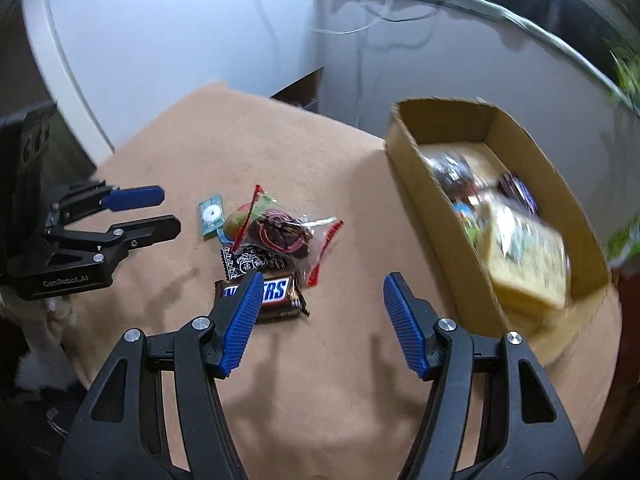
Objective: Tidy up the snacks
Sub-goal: 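Move both grippers back over the remaining snacks, then grasp the green candy with the left gripper while the right grasps the red-wrapped chocolate bag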
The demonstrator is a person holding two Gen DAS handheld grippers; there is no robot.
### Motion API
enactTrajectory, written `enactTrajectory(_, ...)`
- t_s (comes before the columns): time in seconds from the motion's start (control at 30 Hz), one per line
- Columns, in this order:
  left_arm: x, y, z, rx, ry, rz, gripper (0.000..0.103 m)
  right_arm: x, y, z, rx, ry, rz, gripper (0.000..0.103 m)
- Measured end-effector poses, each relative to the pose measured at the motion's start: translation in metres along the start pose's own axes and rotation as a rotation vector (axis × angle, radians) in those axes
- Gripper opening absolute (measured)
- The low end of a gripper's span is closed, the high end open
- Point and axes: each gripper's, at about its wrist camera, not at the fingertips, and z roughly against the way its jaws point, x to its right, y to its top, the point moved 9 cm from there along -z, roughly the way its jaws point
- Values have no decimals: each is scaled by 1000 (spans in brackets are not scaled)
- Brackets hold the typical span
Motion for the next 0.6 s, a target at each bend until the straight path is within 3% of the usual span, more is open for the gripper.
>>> enactTrajectory(0.27, 1, -14, -21, -82, -19, -35, 39, -22, 10, -40, -104, -54, 224, 65)
enactTrajectory(0.6, -7, -11, -42, -119, -39, -28, 39, -25, 20, -72, -135, -60, 256, 65)
